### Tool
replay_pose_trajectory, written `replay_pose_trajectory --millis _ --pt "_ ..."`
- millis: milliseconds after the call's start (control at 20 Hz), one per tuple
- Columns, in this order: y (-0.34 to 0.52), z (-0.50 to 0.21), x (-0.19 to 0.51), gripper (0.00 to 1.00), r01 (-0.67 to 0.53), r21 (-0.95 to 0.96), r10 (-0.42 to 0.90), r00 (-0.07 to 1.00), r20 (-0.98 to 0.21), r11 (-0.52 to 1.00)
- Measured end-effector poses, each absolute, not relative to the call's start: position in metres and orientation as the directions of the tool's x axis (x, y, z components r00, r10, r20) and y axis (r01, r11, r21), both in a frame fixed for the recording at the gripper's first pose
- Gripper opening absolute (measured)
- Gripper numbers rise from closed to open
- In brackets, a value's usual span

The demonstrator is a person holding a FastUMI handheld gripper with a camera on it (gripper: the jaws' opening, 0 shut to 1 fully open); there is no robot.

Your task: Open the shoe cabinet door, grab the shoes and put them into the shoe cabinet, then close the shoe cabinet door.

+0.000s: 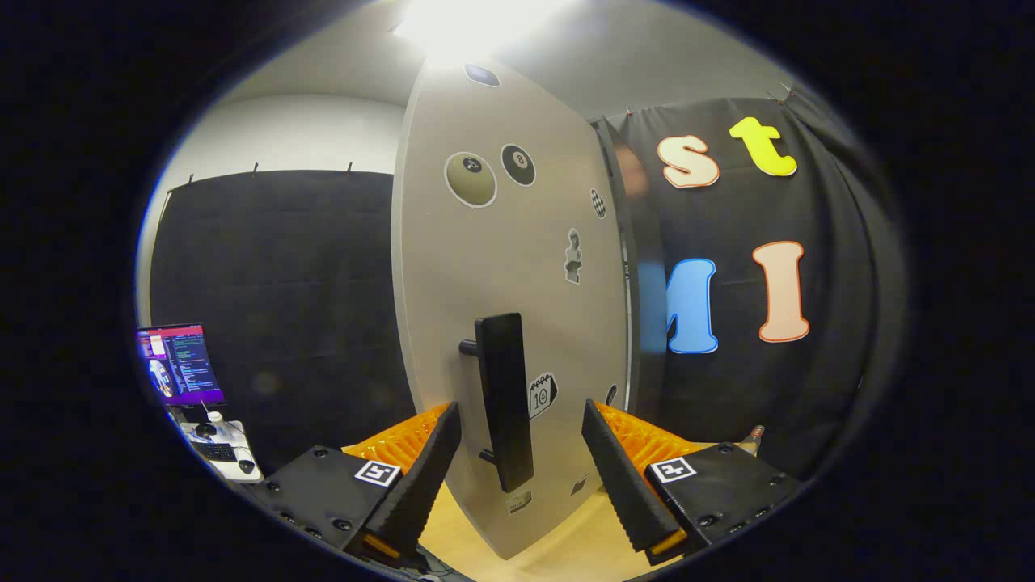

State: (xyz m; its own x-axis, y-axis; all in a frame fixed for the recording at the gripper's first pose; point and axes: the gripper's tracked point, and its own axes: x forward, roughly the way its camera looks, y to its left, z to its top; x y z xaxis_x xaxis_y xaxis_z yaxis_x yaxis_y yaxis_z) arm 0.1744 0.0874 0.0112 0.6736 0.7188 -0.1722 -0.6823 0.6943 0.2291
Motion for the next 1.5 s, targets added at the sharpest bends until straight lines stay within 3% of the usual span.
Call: replay_pose_trajectory --millis 900,1500 --pt "0.215 0.008 0.194 0.96 -0.704 0.235 0.742 0.642 -0.194 0.670" --pt "0.308 -0.001 0.245 0.98 -0.658 0.204 0.688 0.699 -0.194 0.725"
